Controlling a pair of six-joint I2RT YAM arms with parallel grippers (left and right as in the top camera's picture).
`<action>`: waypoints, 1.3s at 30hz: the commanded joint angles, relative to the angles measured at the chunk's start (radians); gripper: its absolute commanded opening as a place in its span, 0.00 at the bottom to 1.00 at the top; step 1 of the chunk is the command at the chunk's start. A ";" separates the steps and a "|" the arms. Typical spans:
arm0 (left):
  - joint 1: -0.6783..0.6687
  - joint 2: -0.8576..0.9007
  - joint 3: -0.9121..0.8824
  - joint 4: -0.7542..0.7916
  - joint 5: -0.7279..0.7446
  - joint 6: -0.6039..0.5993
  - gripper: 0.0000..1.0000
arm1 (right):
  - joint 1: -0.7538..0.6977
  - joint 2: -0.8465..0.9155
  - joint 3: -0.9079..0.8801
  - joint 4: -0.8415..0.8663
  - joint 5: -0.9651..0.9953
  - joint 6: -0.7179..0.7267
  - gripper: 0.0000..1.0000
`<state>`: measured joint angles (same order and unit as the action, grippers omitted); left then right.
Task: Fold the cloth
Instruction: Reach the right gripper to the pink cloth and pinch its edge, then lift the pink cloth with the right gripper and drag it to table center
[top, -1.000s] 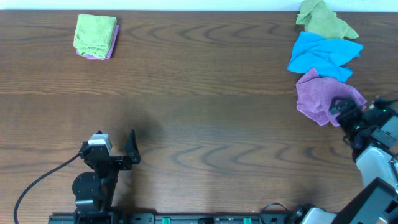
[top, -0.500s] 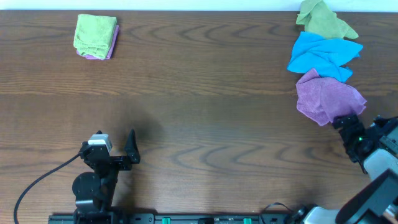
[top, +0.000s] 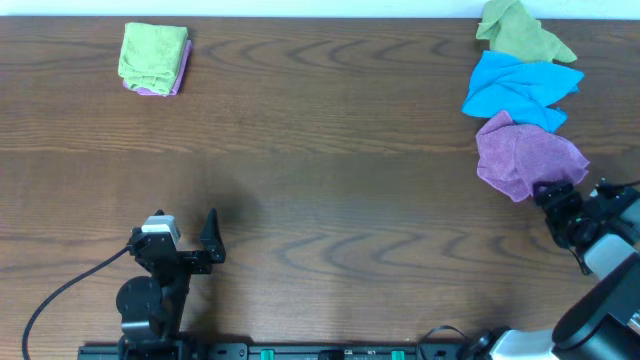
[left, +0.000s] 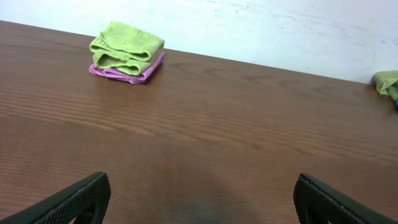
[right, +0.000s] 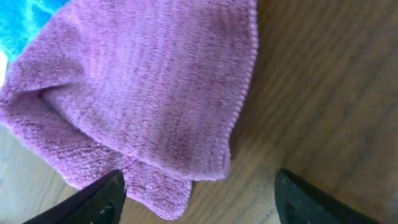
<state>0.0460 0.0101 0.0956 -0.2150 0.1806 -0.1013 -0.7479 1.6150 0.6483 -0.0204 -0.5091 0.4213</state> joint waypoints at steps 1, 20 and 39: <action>0.005 -0.006 -0.026 -0.009 0.003 -0.003 0.95 | 0.003 0.008 0.004 0.016 -0.027 0.025 0.65; 0.005 -0.006 -0.026 -0.009 0.003 -0.003 0.95 | 0.010 0.017 0.004 0.071 -0.004 0.051 0.60; 0.005 -0.006 -0.026 -0.009 0.003 -0.003 0.95 | 0.033 0.094 0.004 0.180 -0.053 0.125 0.15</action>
<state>0.0460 0.0101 0.0956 -0.2150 0.1802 -0.1013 -0.7341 1.6993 0.6479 0.1524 -0.5507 0.5407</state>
